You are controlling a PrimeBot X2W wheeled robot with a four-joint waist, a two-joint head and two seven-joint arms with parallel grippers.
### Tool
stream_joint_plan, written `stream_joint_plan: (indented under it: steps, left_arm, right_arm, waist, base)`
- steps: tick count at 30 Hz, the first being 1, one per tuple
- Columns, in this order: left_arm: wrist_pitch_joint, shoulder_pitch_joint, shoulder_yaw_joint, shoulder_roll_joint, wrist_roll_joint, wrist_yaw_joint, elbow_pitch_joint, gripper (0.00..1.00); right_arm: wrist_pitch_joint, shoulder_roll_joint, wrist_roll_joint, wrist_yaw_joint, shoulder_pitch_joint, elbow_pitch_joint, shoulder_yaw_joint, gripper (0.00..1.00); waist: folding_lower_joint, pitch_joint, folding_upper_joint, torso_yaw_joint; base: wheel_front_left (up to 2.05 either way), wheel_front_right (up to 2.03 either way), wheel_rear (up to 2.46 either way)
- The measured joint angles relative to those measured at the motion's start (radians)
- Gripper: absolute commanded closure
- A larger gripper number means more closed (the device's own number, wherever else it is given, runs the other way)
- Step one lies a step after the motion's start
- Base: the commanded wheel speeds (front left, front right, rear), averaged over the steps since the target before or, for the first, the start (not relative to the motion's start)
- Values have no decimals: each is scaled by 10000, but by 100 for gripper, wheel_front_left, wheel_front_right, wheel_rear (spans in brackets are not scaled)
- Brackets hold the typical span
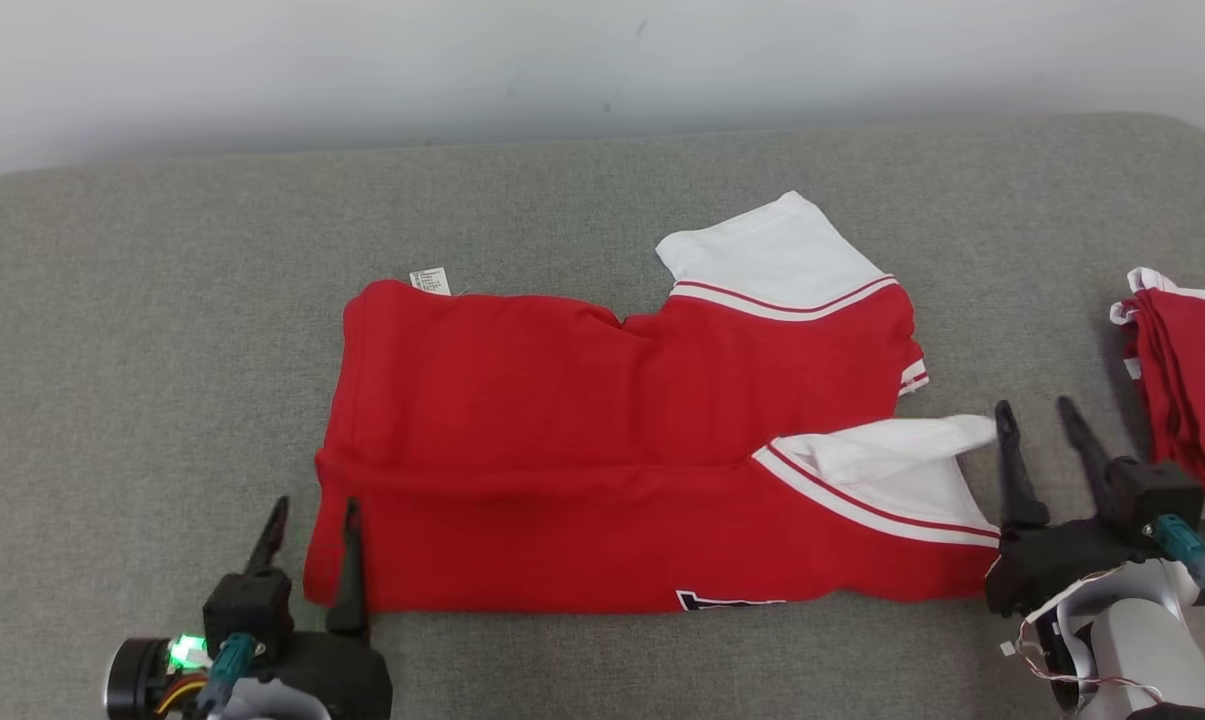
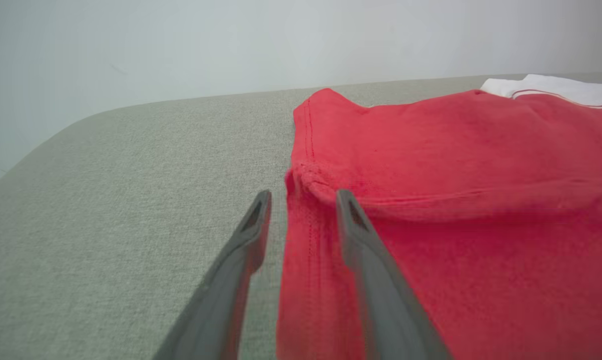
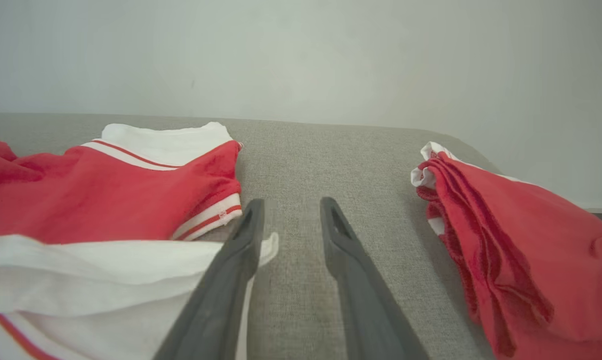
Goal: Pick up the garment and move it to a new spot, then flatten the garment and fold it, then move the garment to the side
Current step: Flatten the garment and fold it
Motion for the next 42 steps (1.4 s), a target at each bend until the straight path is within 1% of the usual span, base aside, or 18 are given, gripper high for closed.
stream_joint_plan:
  steps: [5,9,14,21,22,23,24,25,26,27,29,30,35,42]
  left_arm:
    - [0,659,161,-4,-140,96,-359,0]
    - [0,1362,293,6,-571,236,-477,0]
    - [0,1801,213,-4,-872,368,-474,0]
    - [0,1854,59,-6,-926,449,-489,0]
    - [0,1840,54,-6,-926,453,-489,0]
    - [0,1818,50,-6,-924,453,-491,0]
    - [0,1801,44,-4,-924,453,-497,0]
    - [0,1784,52,-4,-924,439,-520,0]
    - [0,1756,52,-4,-924,433,-541,0]
    - [0,1732,50,-4,-924,424,-552,0]
    - [0,1723,71,-4,-926,357,-556,0]
    - [0,1722,73,-4,-930,353,-556,0]
    - [0,1681,92,-4,-1007,299,-531,0]
    - [0,1428,44,-6,-1390,115,-232,0]
  right_arm:
    - [-4,215,35,0,527,-412,-395,0]
    - [-4,334,190,0,1511,-499,-249,0]
    - [-2,462,522,0,2153,-33,56,0]
    - [-4,499,715,0,1977,535,522,0]
    - [-6,491,740,0,1940,677,591,1]
    - [-8,479,767,0,1888,848,652,10]
    - [-12,472,807,0,1821,1020,736,26]
    - [-15,460,842,0,1751,1156,825,38]
    - [-25,445,894,0,1692,1300,928,53]
    - [-31,430,917,0,1624,1455,1028,58]
    - [-69,370,995,0,1504,1697,1313,87]
    - [-71,347,1057,0,1443,1760,1398,100]
    - [-48,205,1290,0,1373,1528,1513,100]
    - [-4,19,1354,0,1297,447,1319,100]
  waist:
    - [0,-160,-1,-44]
    - [-2,-322,-1,-90]
    - [-2,-401,-1,-189]
    - [-2,-425,-1,-150]
    - [-1,-427,-1,-134]
    - [-1,-430,-1,-115]
    - [-2,-431,-2,-97]
    - [-2,-432,-1,-79]
    - [-2,-432,-2,-61]
    - [-2,-431,-2,-47]
    - [-2,-423,-2,-29]
    - [-2,-418,-2,-22]
    - [-2,-377,-2,-22]
    - [0,-274,-1,-126]
  base:
    - [0,0,0]
    - [0,0,0]
    - [0,0,0]
    - [0,0,0]
    - [0,0,0]
    - [0,0,0]
    - [0,0,0]
    - [0,0,0]
    - [0,0,0]
    - [0,0,0]
    - [0,0,0]
    - [0,0,0]
    - [0,0,0]
    - [0,0,0]
